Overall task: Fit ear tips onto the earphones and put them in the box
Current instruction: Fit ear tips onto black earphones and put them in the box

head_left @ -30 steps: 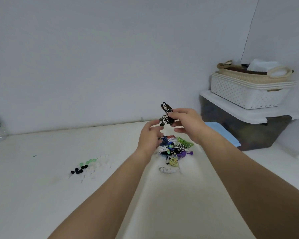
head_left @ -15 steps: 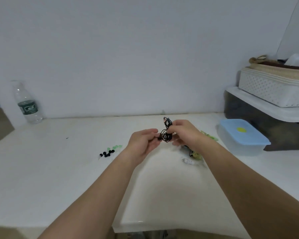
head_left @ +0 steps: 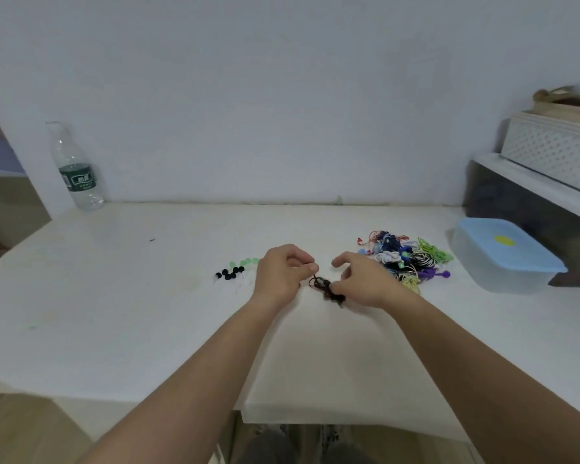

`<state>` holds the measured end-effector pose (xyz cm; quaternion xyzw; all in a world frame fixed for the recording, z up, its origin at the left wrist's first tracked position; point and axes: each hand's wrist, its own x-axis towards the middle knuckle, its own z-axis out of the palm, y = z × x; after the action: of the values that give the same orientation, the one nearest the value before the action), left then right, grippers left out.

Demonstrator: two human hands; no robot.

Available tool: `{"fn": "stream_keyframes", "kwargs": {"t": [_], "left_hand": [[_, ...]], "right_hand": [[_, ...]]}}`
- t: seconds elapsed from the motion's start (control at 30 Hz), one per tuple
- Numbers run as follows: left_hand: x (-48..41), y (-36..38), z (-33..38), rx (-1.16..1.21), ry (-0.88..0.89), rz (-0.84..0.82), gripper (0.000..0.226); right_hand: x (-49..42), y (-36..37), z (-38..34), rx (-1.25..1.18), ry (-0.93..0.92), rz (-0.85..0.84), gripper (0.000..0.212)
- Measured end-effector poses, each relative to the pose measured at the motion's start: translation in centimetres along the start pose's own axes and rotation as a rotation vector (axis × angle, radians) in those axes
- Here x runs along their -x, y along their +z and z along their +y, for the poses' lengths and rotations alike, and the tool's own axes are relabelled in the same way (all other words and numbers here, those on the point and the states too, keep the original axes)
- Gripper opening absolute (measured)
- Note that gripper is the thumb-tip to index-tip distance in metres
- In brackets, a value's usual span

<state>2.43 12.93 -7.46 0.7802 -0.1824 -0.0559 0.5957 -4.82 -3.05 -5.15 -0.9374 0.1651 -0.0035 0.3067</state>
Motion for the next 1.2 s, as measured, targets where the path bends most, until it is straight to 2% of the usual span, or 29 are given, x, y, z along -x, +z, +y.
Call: {"fn": "stream_keyframes", "kwargs": {"t": [0.03, 0.1, 0.23, 0.37, 0.47, 0.53, 0.67, 0.77, 0.93, 1.2], "left_hand": [[-0.1, 0.1, -0.1, -0.032, 0.019, 0.015, 0.008], [-0.3, 0.3, -0.2, -0.008, 0.021, 0.037, 0.008], [-0.6, 0.4, -0.6, 0.095, 0.0, 0.051, 0.008], [-1.0, -0.4, -1.0, 0.206, -0.044, 0.033, 0.01], [-1.4, -2.1, -0.6, 0.197, -0.069, -0.029, 0.009], [-2.0, -4.0, -0.6, 0.105, -0.074, -0.018, 0.012], [-3.4, -9.2, -1.5, -0.336, -0.064, 0.138, 0.018], [-4.2, -11.3, -2.5, -0.534, -0.077, 0.104, 0.023], [-4.6, -11.4, -3.2, -0.639, -0.056, -0.036, 0.017], [-4.9, -11.0, -3.6, -0.685, -0.067, -0.02, 0.014]], "right_hand": [[0.0, -0.1, -0.1, 0.057, -0.054, 0.07, 0.049], [-0.1, 0.0, -0.6, -0.004, -0.163, 0.17, 0.04], [-1.1, 0.9, -1.6, -0.307, -0.186, 0.093, 0.025], [-2.2, 1.9, -1.5, -0.506, -0.177, 0.079, 0.016], [-3.2, 2.7, -1.8, -0.582, -0.194, 0.101, 0.01], [-4.0, 3.4, -2.4, -0.603, -0.196, 0.123, 0.009], [-5.0, 4.2, -3.5, -0.76, -0.193, 0.123, 0.017], [-5.8, 4.6, -4.0, -0.849, -0.189, 0.121, 0.015], [-6.6, 5.3, -4.4, -0.898, -0.18, 0.127, 0.013], [-7.3, 5.6, -4.0, -0.949, -0.181, 0.092, 0.011]]}}
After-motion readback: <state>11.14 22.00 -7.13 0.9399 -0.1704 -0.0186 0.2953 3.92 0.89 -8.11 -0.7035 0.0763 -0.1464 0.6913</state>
